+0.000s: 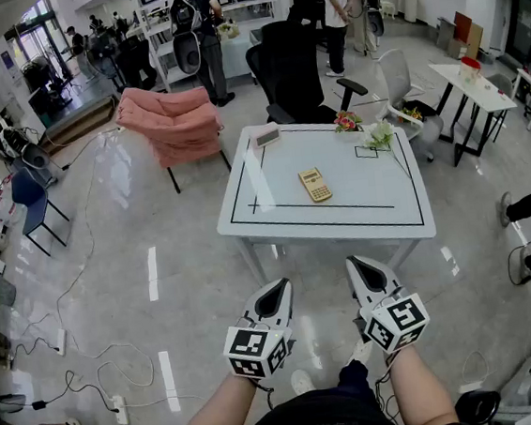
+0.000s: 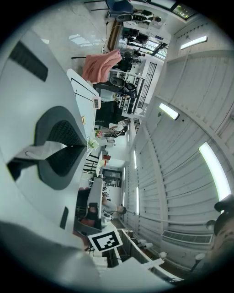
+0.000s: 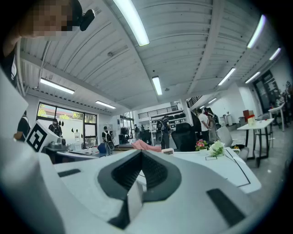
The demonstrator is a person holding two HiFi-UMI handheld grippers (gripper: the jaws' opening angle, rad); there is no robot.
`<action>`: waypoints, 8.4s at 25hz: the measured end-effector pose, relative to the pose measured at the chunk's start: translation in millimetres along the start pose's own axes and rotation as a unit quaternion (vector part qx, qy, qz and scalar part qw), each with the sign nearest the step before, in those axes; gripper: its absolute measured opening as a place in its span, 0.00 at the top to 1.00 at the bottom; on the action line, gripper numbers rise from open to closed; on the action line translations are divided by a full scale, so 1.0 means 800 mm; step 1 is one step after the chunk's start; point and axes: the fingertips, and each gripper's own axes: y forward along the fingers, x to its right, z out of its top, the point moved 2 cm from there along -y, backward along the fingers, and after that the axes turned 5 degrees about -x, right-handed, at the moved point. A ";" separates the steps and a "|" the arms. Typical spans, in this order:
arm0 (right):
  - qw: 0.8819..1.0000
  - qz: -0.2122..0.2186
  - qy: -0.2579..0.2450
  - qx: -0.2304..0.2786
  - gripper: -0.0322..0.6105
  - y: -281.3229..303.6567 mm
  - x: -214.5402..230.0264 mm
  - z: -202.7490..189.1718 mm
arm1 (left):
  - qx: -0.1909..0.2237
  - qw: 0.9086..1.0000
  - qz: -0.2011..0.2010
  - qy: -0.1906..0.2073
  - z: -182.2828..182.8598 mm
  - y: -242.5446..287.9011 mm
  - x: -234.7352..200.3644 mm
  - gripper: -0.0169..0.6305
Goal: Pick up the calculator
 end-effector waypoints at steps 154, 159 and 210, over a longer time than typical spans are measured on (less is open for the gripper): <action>0.928 -0.095 0.105 -0.345 0.38 0.465 0.315 -0.224 | -0.226 0.958 -0.127 -0.122 -0.025 0.534 -0.276 0.44; 0.926 -0.078 0.156 -0.335 0.38 0.464 0.319 -0.220 | -0.249 0.947 -0.143 -0.143 -0.038 0.555 -0.266 0.44; 0.993 -0.024 0.041 -0.113 0.72 0.371 0.415 -0.028 | -0.127 0.955 -0.098 -0.250 0.078 0.612 -0.186 0.85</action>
